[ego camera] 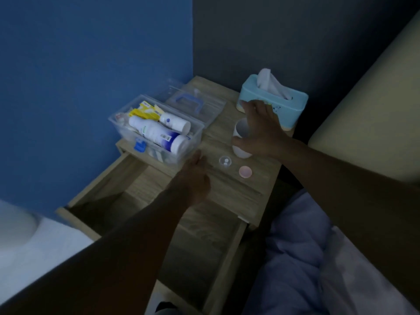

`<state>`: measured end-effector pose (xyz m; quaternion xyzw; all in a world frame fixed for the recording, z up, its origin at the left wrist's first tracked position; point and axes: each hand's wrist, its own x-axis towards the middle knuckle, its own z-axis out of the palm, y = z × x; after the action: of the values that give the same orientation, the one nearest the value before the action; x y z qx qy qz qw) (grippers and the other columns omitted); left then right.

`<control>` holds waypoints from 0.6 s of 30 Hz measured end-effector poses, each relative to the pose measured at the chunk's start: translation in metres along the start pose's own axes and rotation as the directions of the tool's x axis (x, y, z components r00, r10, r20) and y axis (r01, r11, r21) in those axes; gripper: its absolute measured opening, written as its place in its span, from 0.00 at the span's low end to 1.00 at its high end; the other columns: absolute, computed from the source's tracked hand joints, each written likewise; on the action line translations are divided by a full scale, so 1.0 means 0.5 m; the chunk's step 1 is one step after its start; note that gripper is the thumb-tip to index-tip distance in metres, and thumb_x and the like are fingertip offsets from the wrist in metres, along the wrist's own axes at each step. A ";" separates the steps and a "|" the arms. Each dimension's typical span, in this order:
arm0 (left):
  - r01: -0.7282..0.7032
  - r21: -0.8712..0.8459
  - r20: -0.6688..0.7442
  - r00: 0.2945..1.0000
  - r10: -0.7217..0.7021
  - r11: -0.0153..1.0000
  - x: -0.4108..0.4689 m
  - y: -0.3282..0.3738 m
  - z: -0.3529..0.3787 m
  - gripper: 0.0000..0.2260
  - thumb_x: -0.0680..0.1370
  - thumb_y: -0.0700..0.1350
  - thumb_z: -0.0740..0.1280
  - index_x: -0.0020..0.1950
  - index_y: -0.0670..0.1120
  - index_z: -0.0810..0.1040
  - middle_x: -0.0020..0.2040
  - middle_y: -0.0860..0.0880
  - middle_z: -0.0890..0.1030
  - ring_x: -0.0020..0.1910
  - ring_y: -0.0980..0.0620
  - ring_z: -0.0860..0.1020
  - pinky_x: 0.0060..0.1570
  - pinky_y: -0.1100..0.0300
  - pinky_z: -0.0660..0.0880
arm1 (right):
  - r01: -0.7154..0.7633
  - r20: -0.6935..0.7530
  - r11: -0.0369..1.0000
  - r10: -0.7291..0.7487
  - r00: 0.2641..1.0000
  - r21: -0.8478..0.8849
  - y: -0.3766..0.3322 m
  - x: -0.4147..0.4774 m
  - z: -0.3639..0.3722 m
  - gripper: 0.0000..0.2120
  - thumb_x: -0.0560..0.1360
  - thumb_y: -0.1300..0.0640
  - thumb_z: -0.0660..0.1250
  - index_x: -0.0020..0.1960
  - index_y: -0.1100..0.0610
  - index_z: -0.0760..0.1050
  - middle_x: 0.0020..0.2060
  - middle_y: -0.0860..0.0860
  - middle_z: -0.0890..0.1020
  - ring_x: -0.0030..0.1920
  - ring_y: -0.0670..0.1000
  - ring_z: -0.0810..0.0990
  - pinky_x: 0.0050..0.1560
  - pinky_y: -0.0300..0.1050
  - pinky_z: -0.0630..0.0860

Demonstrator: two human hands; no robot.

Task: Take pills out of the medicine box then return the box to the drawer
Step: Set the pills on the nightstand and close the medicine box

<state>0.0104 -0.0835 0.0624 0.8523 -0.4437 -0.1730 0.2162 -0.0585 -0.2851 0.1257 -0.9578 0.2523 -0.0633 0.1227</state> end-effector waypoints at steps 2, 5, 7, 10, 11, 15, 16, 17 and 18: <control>-0.068 0.001 -0.155 0.986 0.067 0.998 -0.022 0.002 -0.027 0.20 0.78 0.39 0.62 0.71 0.40 0.73 0.71 0.40 0.72 0.72 0.43 0.70 0.71 0.55 0.67 | 0.046 -0.048 0.994 -0.041 0.998 0.100 -0.021 -0.012 0.000 0.34 0.73 0.50 0.68 0.74 0.57 0.61 0.68 0.57 0.67 0.69 0.59 0.64 0.67 0.50 0.63; -0.109 0.027 -0.320 0.941 0.112 0.994 -0.038 -0.003 -0.074 0.17 0.75 0.36 0.62 0.62 0.38 0.79 0.61 0.39 0.78 0.59 0.40 0.78 0.58 0.50 0.76 | 0.097 -0.144 0.968 -0.065 0.987 0.232 -0.057 -0.028 0.007 0.20 0.76 0.60 0.64 0.68 0.60 0.71 0.61 0.59 0.75 0.62 0.57 0.74 0.61 0.47 0.71; -0.066 0.038 -0.378 0.923 0.076 0.997 -0.035 -0.016 -0.112 0.18 0.74 0.36 0.62 0.63 0.39 0.79 0.60 0.39 0.78 0.59 0.39 0.78 0.57 0.48 0.76 | 0.138 -0.236 0.948 -0.070 0.969 0.286 -0.086 -0.030 0.019 0.15 0.75 0.64 0.62 0.61 0.61 0.77 0.54 0.58 0.81 0.55 0.56 0.80 0.56 0.50 0.77; 0.057 0.069 -0.376 0.926 -0.027 0.996 -0.021 -0.058 -0.158 0.21 0.76 0.39 0.60 0.69 0.39 0.74 0.67 0.40 0.75 0.66 0.40 0.73 0.65 0.46 0.72 | 0.079 -0.243 0.909 0.026 0.970 0.410 -0.134 -0.022 0.046 0.12 0.75 0.65 0.61 0.55 0.61 0.80 0.47 0.56 0.85 0.49 0.54 0.83 0.47 0.44 0.76; 0.096 0.080 -0.360 0.931 -0.061 0.992 -0.018 -0.076 -0.167 0.23 0.77 0.40 0.60 0.72 0.39 0.71 0.71 0.40 0.72 0.70 0.40 0.70 0.68 0.46 0.69 | 0.020 -0.208 0.889 0.085 0.975 0.457 -0.150 -0.017 0.055 0.12 0.76 0.64 0.61 0.56 0.60 0.79 0.48 0.56 0.85 0.49 0.54 0.83 0.45 0.41 0.73; 0.213 0.202 -0.272 0.950 -0.155 0.956 -0.016 -0.157 -0.172 0.31 0.80 0.44 0.59 0.80 0.37 0.54 0.81 0.38 0.52 0.80 0.41 0.53 0.76 0.46 0.60 | -0.289 0.016 0.763 0.344 0.939 0.578 -0.188 0.036 0.097 0.22 0.77 0.61 0.61 0.70 0.59 0.69 0.63 0.57 0.79 0.61 0.57 0.78 0.48 0.39 0.66; 0.214 0.206 -0.256 0.954 -0.158 0.955 -0.018 -0.177 -0.164 0.32 0.80 0.45 0.59 0.80 0.36 0.51 0.81 0.37 0.49 0.81 0.41 0.50 0.77 0.47 0.57 | -0.362 0.076 0.716 0.399 0.914 0.597 -0.193 0.054 0.109 0.24 0.77 0.60 0.61 0.73 0.59 0.66 0.66 0.57 0.77 0.64 0.58 0.77 0.49 0.40 0.65; 0.203 0.206 -0.236 0.960 -0.153 0.957 -0.021 -0.193 -0.154 0.32 0.80 0.45 0.58 0.80 0.36 0.49 0.81 0.37 0.47 0.81 0.41 0.48 0.78 0.48 0.54 | -0.423 0.121 0.662 0.452 0.884 0.619 -0.196 0.073 0.123 0.25 0.78 0.59 0.61 0.74 0.59 0.64 0.68 0.57 0.75 0.64 0.57 0.76 0.50 0.41 0.66; 0.193 0.203 -0.223 0.964 -0.147 0.960 -0.023 -0.204 -0.147 0.33 0.81 0.45 0.58 0.81 0.36 0.48 0.81 0.37 0.45 0.81 0.40 0.47 0.79 0.49 0.52 | -0.469 0.181 0.576 0.485 0.855 0.669 -0.198 0.091 0.132 0.25 0.79 0.59 0.61 0.75 0.60 0.63 0.68 0.58 0.75 0.63 0.57 0.77 0.50 0.43 0.67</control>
<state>0.1095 -0.0057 0.0724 0.9196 -0.3602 -0.0509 0.1482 0.0392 -0.2108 0.0916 -0.7360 0.4589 -0.1281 0.4810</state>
